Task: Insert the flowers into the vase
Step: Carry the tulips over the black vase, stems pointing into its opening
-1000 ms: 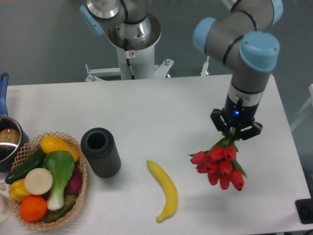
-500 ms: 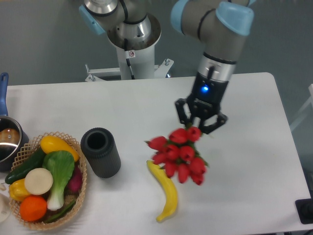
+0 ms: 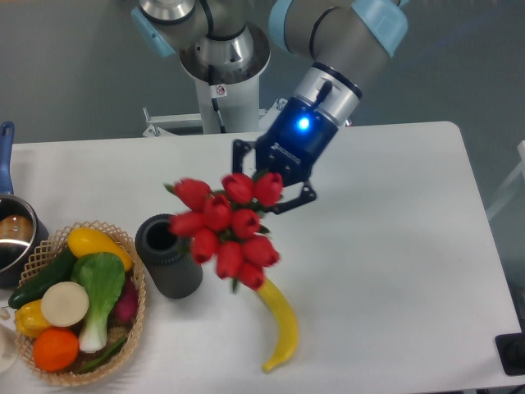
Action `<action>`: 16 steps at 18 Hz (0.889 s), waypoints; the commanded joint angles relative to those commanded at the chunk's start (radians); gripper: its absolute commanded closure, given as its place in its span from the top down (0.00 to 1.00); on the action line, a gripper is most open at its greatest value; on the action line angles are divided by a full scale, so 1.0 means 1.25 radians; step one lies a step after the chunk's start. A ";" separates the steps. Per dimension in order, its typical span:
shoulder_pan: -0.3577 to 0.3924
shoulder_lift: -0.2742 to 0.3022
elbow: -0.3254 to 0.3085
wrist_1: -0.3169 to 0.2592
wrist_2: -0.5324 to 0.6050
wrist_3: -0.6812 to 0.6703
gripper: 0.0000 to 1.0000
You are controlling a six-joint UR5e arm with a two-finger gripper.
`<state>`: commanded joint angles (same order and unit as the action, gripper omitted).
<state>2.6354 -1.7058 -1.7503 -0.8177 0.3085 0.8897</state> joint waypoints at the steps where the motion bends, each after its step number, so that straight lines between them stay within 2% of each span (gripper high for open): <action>1: -0.002 0.011 0.000 0.000 -0.005 -0.001 0.00; 6: -0.026 0.038 -0.015 0.000 -0.015 -0.002 0.00; 16: -0.088 -0.005 -0.043 0.034 -0.014 0.010 0.00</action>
<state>2.5250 -1.7119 -1.8039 -0.7747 0.2915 0.9020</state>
